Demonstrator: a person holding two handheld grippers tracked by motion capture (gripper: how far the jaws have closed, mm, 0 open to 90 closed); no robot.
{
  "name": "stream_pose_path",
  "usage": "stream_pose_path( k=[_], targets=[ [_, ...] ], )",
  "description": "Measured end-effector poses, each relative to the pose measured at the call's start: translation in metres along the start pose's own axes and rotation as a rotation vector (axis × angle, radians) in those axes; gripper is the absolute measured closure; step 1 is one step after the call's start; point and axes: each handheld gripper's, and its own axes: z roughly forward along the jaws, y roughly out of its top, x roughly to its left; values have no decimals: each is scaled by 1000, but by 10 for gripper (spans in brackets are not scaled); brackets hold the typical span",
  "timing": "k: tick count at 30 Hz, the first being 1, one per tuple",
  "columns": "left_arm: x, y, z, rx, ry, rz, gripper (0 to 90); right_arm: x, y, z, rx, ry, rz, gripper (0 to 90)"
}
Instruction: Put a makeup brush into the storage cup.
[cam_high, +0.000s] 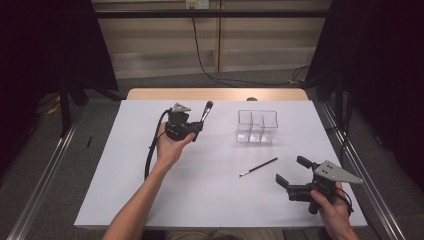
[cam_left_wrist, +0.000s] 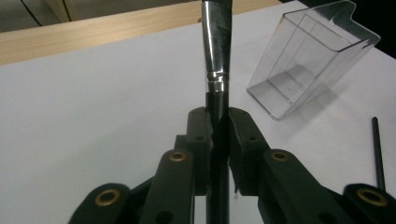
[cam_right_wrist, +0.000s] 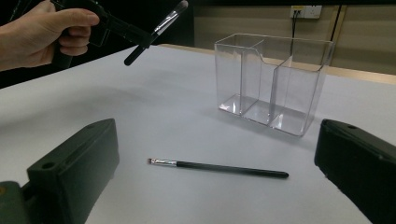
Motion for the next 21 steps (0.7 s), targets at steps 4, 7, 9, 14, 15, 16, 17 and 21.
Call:
stream_pose_path(
  k=[4,7,9,14,15,16,17,21],
  targets=[
    [-1,-3,-5,-54,9,1,796,0,0,2,3,10,-6,0],
    [-2,-4,-11,-88,-4,-10,796,1,0,3,0,14,7,0],
    [-3,-5,-14,-110,-7,-7,796,2,0,4,-1,16,6,0],
    [-5,-6,-23,-122,-23,47,796,5,3,9,0,38,2,0],
    [-6,-7,-24,-124,-19,69,796,5,3,10,-2,42,0,0],
    [-6,-9,-25,-121,-18,84,796,6,4,10,-3,43,1,0],
    [-6,-10,-26,-123,-21,85,796,6,5,11,-5,49,2,0],
    [-6,-15,-31,-157,-35,93,796,7,9,13,-14,64,6,0]
  ],
)
